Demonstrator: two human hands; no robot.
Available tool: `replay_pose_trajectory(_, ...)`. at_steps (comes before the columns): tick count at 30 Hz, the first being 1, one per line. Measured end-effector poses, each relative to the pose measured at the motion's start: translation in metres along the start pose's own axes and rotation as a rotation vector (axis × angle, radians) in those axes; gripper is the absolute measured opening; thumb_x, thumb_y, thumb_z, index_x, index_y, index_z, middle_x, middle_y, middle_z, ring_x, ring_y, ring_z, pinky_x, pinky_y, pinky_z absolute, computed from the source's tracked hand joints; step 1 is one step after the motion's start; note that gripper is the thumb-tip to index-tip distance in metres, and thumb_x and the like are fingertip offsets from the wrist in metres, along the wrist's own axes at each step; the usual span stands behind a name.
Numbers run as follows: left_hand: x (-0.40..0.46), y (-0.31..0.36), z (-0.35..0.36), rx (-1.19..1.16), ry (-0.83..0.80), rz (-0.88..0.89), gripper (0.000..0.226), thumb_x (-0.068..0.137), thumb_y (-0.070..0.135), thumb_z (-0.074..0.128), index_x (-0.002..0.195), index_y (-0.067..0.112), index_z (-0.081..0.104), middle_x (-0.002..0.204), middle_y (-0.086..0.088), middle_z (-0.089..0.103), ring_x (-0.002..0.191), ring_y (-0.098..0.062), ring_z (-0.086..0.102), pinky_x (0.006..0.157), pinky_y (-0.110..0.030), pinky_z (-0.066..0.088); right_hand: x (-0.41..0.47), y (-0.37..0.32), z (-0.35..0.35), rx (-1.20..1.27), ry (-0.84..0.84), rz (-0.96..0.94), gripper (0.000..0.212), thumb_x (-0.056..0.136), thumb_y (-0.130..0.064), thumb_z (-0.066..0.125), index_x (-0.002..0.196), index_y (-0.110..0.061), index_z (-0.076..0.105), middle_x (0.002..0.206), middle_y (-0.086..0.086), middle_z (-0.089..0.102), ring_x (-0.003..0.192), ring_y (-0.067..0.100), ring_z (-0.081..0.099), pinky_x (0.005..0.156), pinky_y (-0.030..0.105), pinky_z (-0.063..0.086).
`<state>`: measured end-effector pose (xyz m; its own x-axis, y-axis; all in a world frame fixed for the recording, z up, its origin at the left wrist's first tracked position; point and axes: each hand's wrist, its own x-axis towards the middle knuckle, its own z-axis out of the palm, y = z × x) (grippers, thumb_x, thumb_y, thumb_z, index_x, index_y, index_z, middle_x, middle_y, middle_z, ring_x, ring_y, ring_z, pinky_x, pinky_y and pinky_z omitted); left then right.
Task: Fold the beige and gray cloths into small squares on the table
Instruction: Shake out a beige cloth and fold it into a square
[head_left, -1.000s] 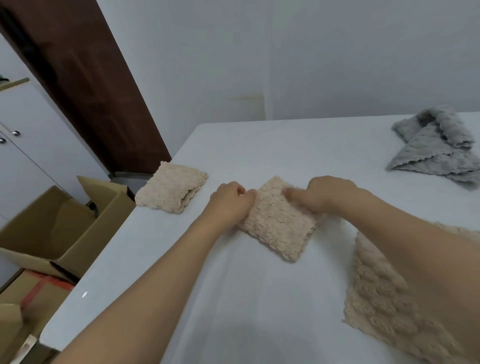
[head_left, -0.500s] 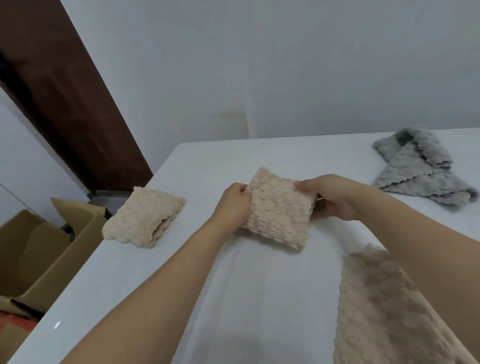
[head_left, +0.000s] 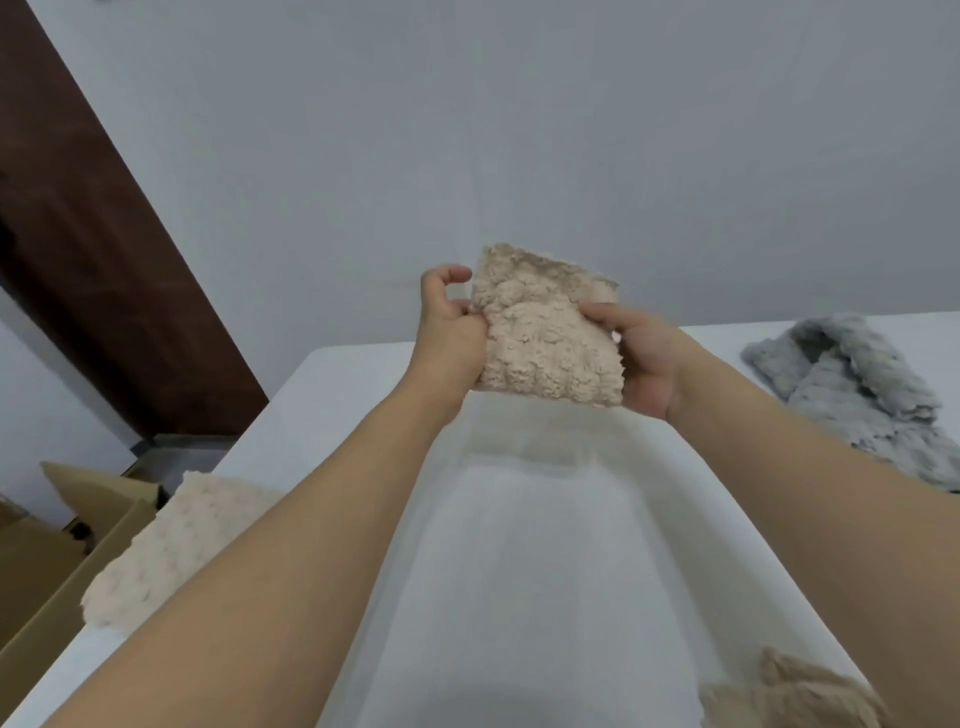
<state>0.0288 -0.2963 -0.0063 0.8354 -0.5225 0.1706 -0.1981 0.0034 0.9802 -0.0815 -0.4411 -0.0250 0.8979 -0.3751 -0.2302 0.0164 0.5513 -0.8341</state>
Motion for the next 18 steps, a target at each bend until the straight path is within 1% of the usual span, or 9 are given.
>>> replay_pose_trajectory(1,0.005,-0.009,0.005,0.084,0.018,-0.002,0.040,0.093,0.001,0.039,0.116,0.033,0.036,0.099,-0.008,0.062,0.070,-0.018,0.063,0.052,-0.029,0.054,0.011,-0.002,-0.002,-0.026,0.068,-0.081,0.021,0.094,-0.014,0.051,0.112,-0.010,0.061,0.095,0.008,0.073,0.080,0.023,0.072,0.068,0.036,0.060)
replay_pose_trajectory(2,0.007,-0.021,0.009,0.189,0.025,-0.007,0.037,0.093,0.005,0.040,0.113,0.035,0.034,0.094,-0.007,0.061,0.071,-0.022,0.064,0.056,-0.037,0.057,0.022,0.000,-0.005,-0.090,0.126,-0.147,0.026,0.093,-0.009,0.052,0.118,-0.013,0.058,0.100,0.008,0.071,0.083,0.023,0.070,0.072,0.037,0.059)
replay_pose_trajectory(4,0.008,-0.052,0.016,0.410,-0.006,-0.035,0.027,0.094,0.016,0.041,0.106,0.038,0.032,0.083,-0.002,0.060,0.075,-0.027,0.063,0.070,-0.050,0.057,0.042,0.017,-0.016,-0.263,0.208,-0.179,0.040,0.090,-0.009,0.057,0.128,-0.019,0.052,0.109,0.008,0.067,0.091,0.025,0.068,0.080,0.041,0.058)
replay_pose_trajectory(6,0.004,-0.078,0.022,0.589,-0.058,-0.075,0.016,0.096,0.023,0.039,0.109,0.031,0.036,0.087,0.000,0.061,0.084,-0.027,0.061,0.076,-0.043,0.051,0.056,0.040,-0.029,-0.486,0.254,-0.149,0.036,0.086,-0.015,0.061,0.121,-0.020,0.057,0.107,0.008,0.069,0.093,0.026,0.069,0.085,0.045,0.057)
replay_pose_trajectory(9,0.010,-0.102,0.031,0.809,0.005,-0.009,0.019,0.101,0.031,0.030,0.112,0.022,0.042,0.089,0.000,0.063,0.085,-0.026,0.060,0.070,-0.036,0.041,0.073,0.054,-0.042,-0.701,0.386,-0.277,0.023,0.084,-0.013,0.055,0.104,-0.020,0.063,0.097,0.002,0.068,0.086,0.019,0.065,0.074,0.033,0.056)
replay_pose_trajectory(11,0.021,-0.106,0.037,0.834,0.079,0.001,0.024,0.102,0.032,0.027,0.120,0.024,0.039,0.087,0.000,0.065,0.083,-0.027,0.061,0.070,-0.035,0.040,0.084,0.052,-0.047,-0.766,0.438,-0.379,0.019,0.086,-0.011,0.050,0.100,-0.018,0.059,0.090,-0.002,0.062,0.076,0.013,0.058,0.061,0.024,0.047)
replay_pose_trajectory(13,0.035,-0.108,0.043,0.815,0.122,-0.043,0.029,0.102,0.031,0.026,0.129,0.026,0.035,0.082,0.000,0.065,0.082,-0.027,0.061,0.071,-0.034,0.038,0.096,0.050,-0.050,-0.851,0.448,-0.467,0.020,0.088,-0.009,0.046,0.102,-0.019,0.056,0.087,-0.006,0.059,0.072,0.010,0.054,0.055,0.018,0.040)
replay_pose_trajectory(16,0.062,-0.107,0.048,0.731,0.166,-0.174,0.032,0.100,0.030,0.031,0.132,0.026,0.033,0.078,0.004,0.060,0.080,-0.025,0.059,0.074,-0.034,0.037,0.116,0.045,-0.052,-0.952,0.416,-0.544,0.026,0.092,-0.009,0.044,0.114,-0.018,0.055,0.097,-0.004,0.059,0.085,0.013,0.054,0.061,0.016,0.037)
replay_pose_trajectory(18,0.078,-0.107,0.050,0.643,0.190,-0.242,0.031,0.097,0.028,0.033,0.128,0.028,0.036,0.078,0.004,0.059,0.076,-0.022,0.057,0.075,-0.034,0.038,0.130,0.040,-0.054,-0.992,0.398,-0.574,0.029,0.094,-0.010,0.044,0.121,-0.017,0.053,0.108,0.000,0.059,0.095,0.018,0.055,0.073,0.021,0.043)
